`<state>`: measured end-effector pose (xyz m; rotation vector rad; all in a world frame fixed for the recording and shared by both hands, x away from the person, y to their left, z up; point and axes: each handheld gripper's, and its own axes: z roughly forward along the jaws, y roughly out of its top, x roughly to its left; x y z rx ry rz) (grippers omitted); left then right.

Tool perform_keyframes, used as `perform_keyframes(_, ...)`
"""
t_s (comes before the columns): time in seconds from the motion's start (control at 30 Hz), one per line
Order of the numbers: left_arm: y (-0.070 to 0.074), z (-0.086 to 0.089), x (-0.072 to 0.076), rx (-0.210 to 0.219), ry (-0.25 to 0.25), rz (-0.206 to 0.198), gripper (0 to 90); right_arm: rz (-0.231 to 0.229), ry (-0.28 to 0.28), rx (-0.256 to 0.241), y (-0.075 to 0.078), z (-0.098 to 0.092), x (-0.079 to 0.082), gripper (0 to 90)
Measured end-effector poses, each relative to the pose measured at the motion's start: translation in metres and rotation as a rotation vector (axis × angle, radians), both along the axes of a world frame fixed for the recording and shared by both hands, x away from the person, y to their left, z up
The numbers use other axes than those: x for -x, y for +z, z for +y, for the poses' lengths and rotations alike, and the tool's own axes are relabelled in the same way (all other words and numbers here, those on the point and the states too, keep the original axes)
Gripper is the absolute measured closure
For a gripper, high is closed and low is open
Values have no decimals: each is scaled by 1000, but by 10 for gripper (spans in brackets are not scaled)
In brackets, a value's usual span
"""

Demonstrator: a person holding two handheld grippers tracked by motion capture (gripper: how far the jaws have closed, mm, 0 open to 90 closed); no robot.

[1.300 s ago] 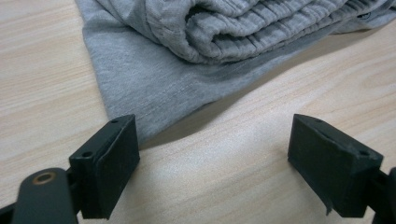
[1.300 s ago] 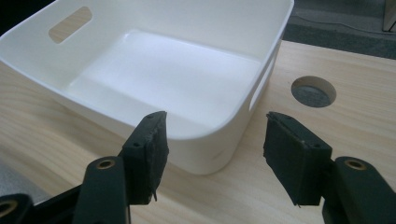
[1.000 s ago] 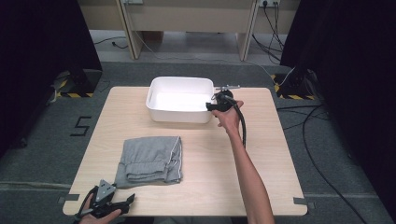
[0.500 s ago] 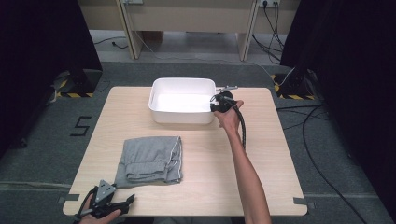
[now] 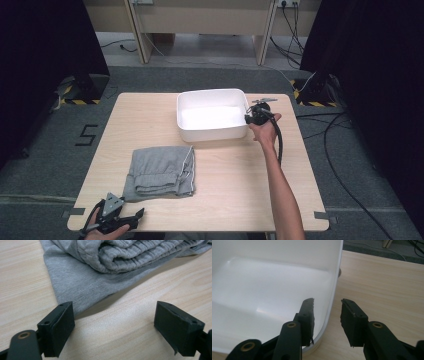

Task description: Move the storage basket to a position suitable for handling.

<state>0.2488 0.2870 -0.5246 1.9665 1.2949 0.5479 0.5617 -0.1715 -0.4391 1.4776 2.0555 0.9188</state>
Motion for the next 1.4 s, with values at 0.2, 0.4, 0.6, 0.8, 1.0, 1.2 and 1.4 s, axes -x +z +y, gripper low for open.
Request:
perform_keyframes(0.2, 0, 0, 0, -2, -1, 3, 155, 27, -14, 47, -9, -24, 9, 650)
perform_keyframes(0.4, 0, 0, 0, -1, -1, 4, 154, 32, 9, 70, -12, -46, 27, 690)
perform_keyframes(0.6, 0, 0, 0, -2, -2, 3, 154, 26, 12, 44, -13, -65, 48, 681)
perform_keyframes(0.8, 0, 0, -1, -2, -3, 4, 154, 15, 12, 29, -14, -81, 71, 670)
perform_keyframes(1.0, 1, 0, -1, -2, -3, 5, 154, 15, 16, 20, -14, -88, 94, 665)
perform_keyframes(1.2, 1, -1, -1, 0, -2, 6, 154, 10, 22, 4, -15, -90, 114, 651)
perform_keyframes(1.4, 0, 0, -1, 0, -3, 4, 154, 8, 38, 13, -15, -91, 132, 636)
